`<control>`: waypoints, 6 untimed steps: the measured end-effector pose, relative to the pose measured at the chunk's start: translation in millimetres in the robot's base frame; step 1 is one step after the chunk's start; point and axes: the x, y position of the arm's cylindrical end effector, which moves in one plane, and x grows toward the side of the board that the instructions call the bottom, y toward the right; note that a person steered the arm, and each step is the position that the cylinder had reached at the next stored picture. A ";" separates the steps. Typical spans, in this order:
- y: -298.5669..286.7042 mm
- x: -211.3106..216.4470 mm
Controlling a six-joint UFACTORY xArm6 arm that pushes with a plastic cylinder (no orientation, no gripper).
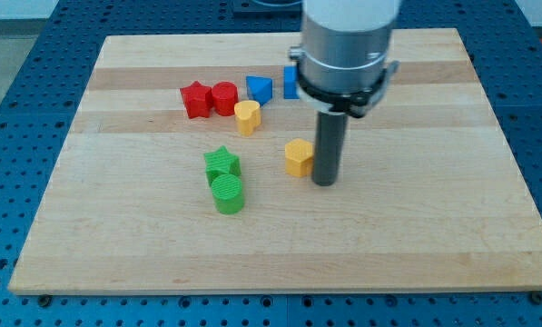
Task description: Push the hexagon into the heart
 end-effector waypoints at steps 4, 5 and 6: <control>-22.9 -86.7; -37.8 -91.0; -54.4 -91.1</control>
